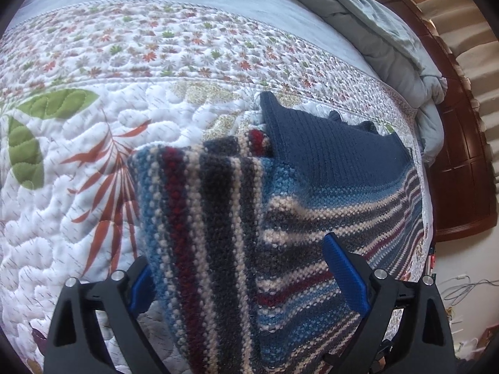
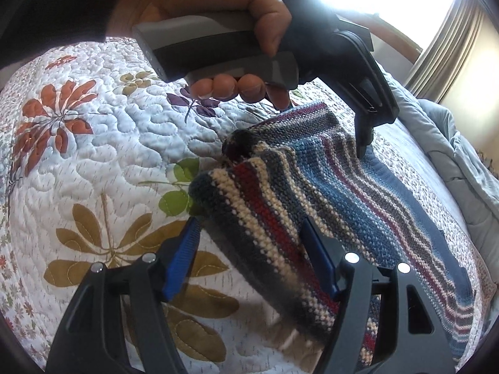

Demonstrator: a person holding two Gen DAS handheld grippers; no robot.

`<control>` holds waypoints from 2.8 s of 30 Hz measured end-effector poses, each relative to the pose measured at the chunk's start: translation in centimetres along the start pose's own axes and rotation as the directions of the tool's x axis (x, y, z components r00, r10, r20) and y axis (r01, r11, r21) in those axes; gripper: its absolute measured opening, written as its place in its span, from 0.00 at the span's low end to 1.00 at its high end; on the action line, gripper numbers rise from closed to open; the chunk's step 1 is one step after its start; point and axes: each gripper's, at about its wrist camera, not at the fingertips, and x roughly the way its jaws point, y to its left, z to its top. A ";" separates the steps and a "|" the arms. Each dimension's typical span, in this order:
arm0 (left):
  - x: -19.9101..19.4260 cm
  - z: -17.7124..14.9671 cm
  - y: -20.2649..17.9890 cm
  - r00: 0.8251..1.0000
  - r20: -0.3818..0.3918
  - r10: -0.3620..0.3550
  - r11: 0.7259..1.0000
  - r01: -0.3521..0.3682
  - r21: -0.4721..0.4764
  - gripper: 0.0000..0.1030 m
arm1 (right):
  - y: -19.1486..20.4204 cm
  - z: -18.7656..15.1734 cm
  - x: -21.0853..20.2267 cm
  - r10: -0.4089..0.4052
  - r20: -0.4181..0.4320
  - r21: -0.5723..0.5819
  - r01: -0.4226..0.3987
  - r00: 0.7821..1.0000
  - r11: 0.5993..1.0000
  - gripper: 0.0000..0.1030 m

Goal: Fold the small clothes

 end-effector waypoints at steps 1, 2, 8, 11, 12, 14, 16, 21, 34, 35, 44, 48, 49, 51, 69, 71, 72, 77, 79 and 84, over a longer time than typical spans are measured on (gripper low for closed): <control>0.1 0.1 -0.1 1.000 0.002 0.005 1.000 -0.005 0.001 0.92 | 0.1 0.0 0.0 0.001 -0.002 0.001 -0.001 1.000 1.000 0.66; 0.2 0.1 -0.2 1.000 0.001 0.016 1.000 -0.016 0.005 0.92 | 0.2 0.0 0.1 0.001 -0.002 0.002 -0.001 1.000 1.000 0.66; 0.4 0.8 -0.1 0.999 0.009 0.032 0.999 -0.032 -0.008 0.84 | 0.3 0.7 0.7 -0.056 0.002 -0.034 0.056 0.998 0.998 0.66; 0.4 1.1 0.2 0.999 0.005 0.037 0.999 -0.037 -0.005 0.67 | 0.7 0.7 1.3 -0.093 -0.007 -0.070 0.092 0.996 0.993 0.66; 0.4 1.1 0.3 0.999 0.005 0.036 0.999 -0.036 -0.004 0.66 | 0.9 0.5 1.2 -0.090 -0.007 -0.074 0.089 0.996 0.993 0.66; 0.3 0.9 0.5 0.999 0.008 0.035 0.999 -0.035 0.008 0.62 | 1.8 0.1 1.1 -0.106 0.004 -0.107 0.106 0.994 0.989 0.66; 0.3 0.8 0.8 1.000 0.011 0.028 1.000 -0.028 0.001 0.59 | 2.6 -0.3 1.1 -0.132 0.020 -0.144 0.133 0.991 0.981 0.66; 0.3 1.0 0.7 0.999 0.007 0.038 0.999 -0.038 -0.012 0.60 | 2.2 0.2 1.2 -0.118 0.023 -0.116 0.120 0.993 0.986 0.66; 0.9 1.2 0.4 0.999 0.008 0.036 0.999 -0.036 -0.013 0.67 | 0.9 2.2 2.8 -0.095 0.003 -0.075 0.095 0.995 0.993 0.49; 0.9 1.2 0.5 0.999 0.009 0.036 0.999 -0.036 -0.015 0.66 | 0.5 2.3 3.0 -0.097 -0.002 -0.070 0.097 0.995 0.993 0.46; 0.5 1.1 0.9 0.999 0.010 0.033 0.999 -0.033 -0.020 0.54 | -0.7 2.4 3.6 -0.091 0.001 -0.048 0.091 0.996 0.995 0.42; 0.4 1.0 0.9 0.999 0.013 0.029 0.999 -0.029 -0.022 0.45 | -0.9 2.0 3.6 -0.086 0.000 -0.034 0.086 0.996 0.996 0.35; 0.4 1.0 0.8 1.000 0.012 0.028 0.999 -0.028 -0.023 0.43 | -1.0 2.1 3.6 -0.085 0.000 -0.030 0.085 0.996 0.996 0.34; 0.4 1.1 0.5 1.000 0.009 0.023 1.000 -0.023 -0.020 0.39 | -1.2 2.1 3.8 -0.081 0.001 -0.024 0.081 0.997 0.996 0.33; -0.4 1.8 -1.3 0.998 0.009 0.056 0.998 -0.056 -0.007 0.28 | -2.1 2.5 2.7 -0.056 0.032 0.023 0.056 0.998 0.998 0.14; -0.8 1.9 -1.8 0.998 0.012 0.064 0.998 -0.064 -0.003 0.28 | -2.3 2.5 2.2 -0.055 0.039 0.027 0.054 0.998 0.998 0.13; -1.0 1.9 -2.1 0.998 0.013 0.069 0.998 -0.069 0.000 0.28 | -2.4 2.6 1.8 -0.055 0.045 0.030 0.054 0.997 0.998 0.13; -2.3 2.3 -4.0 0.996 0.025 0.090 0.996 -0.090 0.008 0.28 | -3.2 2.7 0.0 -0.057 0.073 0.054 0.053 0.996 0.997 0.12; -2.9 2.4 -5.2 0.994 0.028 0.105 0.994 -0.105 0.015 0.27 | -3.6 2.7 -1.0 -0.061 0.083 0.062 0.056 0.995 0.997 0.12; -4.1 2.9 -7.6 0.992 0.042 0.122 0.992 -0.123 0.019 0.27 | -5.3 2.9 -3.2 -0.076 0.107 0.085 0.067 0.991 0.994 0.11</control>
